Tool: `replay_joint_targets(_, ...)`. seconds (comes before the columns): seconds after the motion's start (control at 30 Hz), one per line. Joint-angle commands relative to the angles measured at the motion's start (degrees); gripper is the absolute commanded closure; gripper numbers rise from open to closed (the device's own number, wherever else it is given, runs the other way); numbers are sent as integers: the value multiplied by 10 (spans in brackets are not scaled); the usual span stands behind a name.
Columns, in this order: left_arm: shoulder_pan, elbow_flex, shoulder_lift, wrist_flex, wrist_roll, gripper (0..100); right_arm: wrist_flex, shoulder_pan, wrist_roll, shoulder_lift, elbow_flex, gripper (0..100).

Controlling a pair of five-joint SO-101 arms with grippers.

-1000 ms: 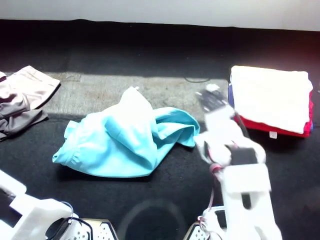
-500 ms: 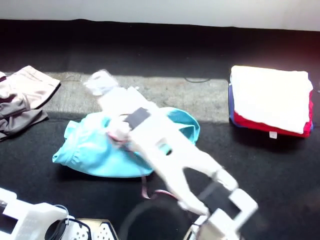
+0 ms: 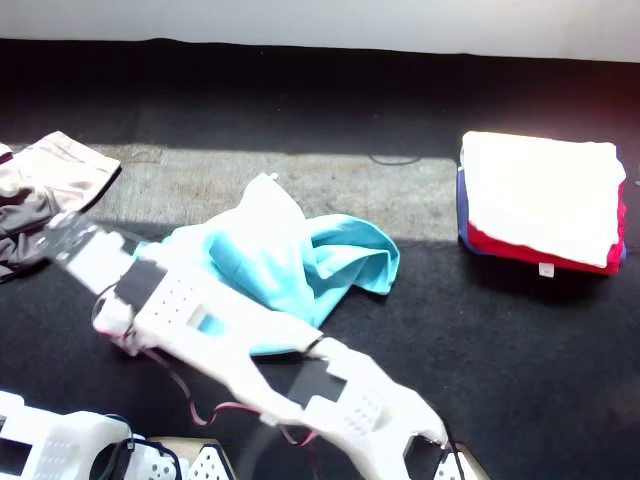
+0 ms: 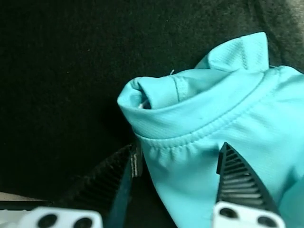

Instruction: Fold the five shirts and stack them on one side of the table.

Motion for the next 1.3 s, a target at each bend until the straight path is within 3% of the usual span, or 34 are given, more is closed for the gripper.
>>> replay_joint_targets(0.0,-4,-7,-4,-8,-4,780,4,-6,-2,43,-74,742)
replay_joint_targets(0.17,-3,-4,-4,-4,-4,780,6,50,-1,106,-131,773)
replay_joint_targets(0.27,0,-2,-3,-4,-4,780,29,114,-1,108,-178,994)
replay_joint_targets(0.53,62,35,-2,-4,-4,780,175,319,0,108,-395,992)
replay_joint_targets(0.73,156,111,-2,-4,-2,780,262,449,9,108,-538,992)
replay_joint_targets(0.9,264,153,-3,-4,0,780,262,545,78,112,-543,992)
replay_joint_targets(1.03,360,175,-3,-4,2,780,262,604,84,113,-542,992)
replay_joint_targets(1.27,506,180,-3,-4,97,779,262,657,133,111,-542,992)
